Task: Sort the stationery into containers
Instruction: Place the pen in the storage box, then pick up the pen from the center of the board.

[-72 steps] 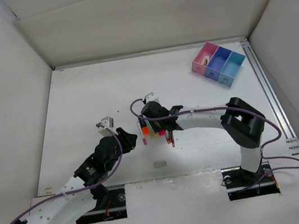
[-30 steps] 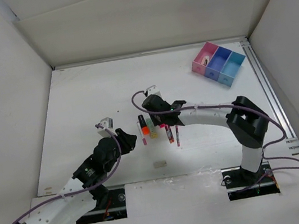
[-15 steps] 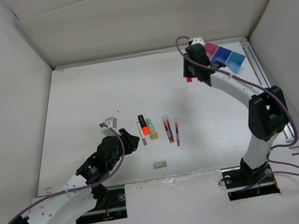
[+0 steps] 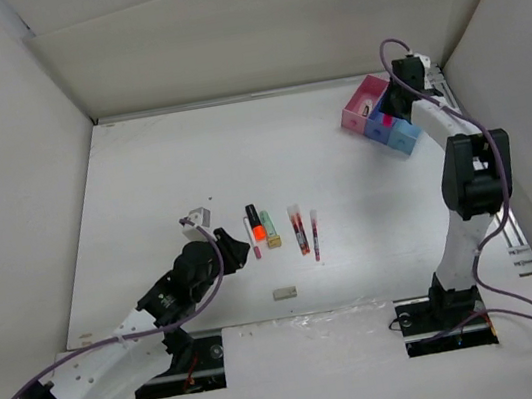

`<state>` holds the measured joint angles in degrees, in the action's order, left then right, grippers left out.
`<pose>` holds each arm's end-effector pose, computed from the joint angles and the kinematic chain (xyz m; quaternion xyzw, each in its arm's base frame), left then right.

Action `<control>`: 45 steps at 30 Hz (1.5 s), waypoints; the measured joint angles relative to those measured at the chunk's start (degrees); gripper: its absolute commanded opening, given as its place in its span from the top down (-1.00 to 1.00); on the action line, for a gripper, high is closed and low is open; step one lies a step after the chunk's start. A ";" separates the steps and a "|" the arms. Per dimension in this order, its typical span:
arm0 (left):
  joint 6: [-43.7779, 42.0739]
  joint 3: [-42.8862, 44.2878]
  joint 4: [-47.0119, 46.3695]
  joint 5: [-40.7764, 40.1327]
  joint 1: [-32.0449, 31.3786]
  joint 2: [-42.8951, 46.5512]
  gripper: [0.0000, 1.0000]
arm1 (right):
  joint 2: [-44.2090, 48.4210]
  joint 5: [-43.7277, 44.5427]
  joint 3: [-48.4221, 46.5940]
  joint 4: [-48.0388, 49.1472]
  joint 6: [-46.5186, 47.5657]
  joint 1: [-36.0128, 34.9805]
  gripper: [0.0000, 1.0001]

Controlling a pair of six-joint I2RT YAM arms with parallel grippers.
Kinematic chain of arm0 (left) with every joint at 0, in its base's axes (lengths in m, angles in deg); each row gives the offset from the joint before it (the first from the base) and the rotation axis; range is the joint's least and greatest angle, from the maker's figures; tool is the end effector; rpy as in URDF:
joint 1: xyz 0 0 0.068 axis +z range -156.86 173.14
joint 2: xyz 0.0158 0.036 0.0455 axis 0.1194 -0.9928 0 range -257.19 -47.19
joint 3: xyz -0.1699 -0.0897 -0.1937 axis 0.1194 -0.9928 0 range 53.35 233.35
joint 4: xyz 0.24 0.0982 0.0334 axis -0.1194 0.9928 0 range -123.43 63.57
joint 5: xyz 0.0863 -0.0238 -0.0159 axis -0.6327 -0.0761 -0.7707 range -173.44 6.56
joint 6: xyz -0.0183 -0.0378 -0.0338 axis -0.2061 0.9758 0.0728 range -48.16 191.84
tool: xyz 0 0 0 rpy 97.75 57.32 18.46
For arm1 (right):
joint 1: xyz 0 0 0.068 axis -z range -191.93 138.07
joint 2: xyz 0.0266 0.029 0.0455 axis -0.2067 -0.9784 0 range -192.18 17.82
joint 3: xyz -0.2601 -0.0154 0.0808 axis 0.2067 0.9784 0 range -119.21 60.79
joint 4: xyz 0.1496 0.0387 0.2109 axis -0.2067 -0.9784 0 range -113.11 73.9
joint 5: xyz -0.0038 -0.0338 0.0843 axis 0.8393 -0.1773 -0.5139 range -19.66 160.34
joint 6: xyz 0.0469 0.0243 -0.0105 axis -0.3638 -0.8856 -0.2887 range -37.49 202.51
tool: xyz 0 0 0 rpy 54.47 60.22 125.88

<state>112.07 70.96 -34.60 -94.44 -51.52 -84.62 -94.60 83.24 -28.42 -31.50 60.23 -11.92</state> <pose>0.1216 -0.1107 0.2126 -0.0246 0.8101 -0.3343 0.4810 0.4545 -0.0081 0.2484 0.2209 0.8691 -0.0161 0.4423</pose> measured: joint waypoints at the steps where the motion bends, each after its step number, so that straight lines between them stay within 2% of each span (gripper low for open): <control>1: -0.13 0.00 -0.07 0.02 0.00 -0.13 0.42 | -0.13 -0.07 0.00 -0.07 -0.26 0.81 0.57; 8: -0.59 0.00 -0.76 0.07 0.00 -1.05 0.42 | -1.55 -1.31 -4.44 -0.39 -1.73 4.61 0.44; 15: -0.76 0.00 -0.92 0.07 0.00 -1.09 0.42 | -5.01 -4.26 -8.33 -0.33 -2.21 5.07 0.44; 18: -0.76 0.00 -1.09 0.07 0.00 -1.16 0.42 | -6.75 -5.38 -8.55 -0.46 -2.40 5.07 0.31; 19: -0.76 0.00 -1.16 0.07 0.00 -1.29 0.42 | -7.32 -5.66 -8.59 -0.48 -2.43 5.07 0.20; 21: -0.76 0.00 -1.16 0.07 0.00 -1.51 0.42 | -8.09 -6.05 -8.59 -0.74 -2.67 5.07 0.11; 29: -0.76 0.00 -1.18 0.04 0.00 -1.51 0.42 | -7.48 -6.71 -8.46 -0.79 -2.80 5.07 0.03; 32: -0.76 0.00 -1.18 -0.04 0.00 -1.88 0.42 | -4.76 -7.08 -7.04 -0.44 -2.40 4.81 0.26; 34: -0.76 0.02 -1.16 -0.09 0.00 -2.49 0.42 | -0.96 -7.10 -3.96 -0.15 -1.62 4.39 0.50; 38: -0.90 0.74 -0.90 -0.48 0.00 -5.07 0.50 | 8.31 -5.92 3.61 0.94 0.00 -0.70 0.88; 40: -1.18 2.34 -0.59 -0.81 0.00 -7.41 0.58 | 13.44 -5.33 8.68 2.25 0.50 -5.60 0.90; 45: -1.70 8.96 0.11 -1.70 0.00 -15.76 0.66 | 25.57 -5.95 21.24 2.89 1.16 -16.92 0.68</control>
<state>110.36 79.92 -34.49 -96.15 -51.52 -100.38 -69.03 77.30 -7.17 -28.62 61.38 -28.83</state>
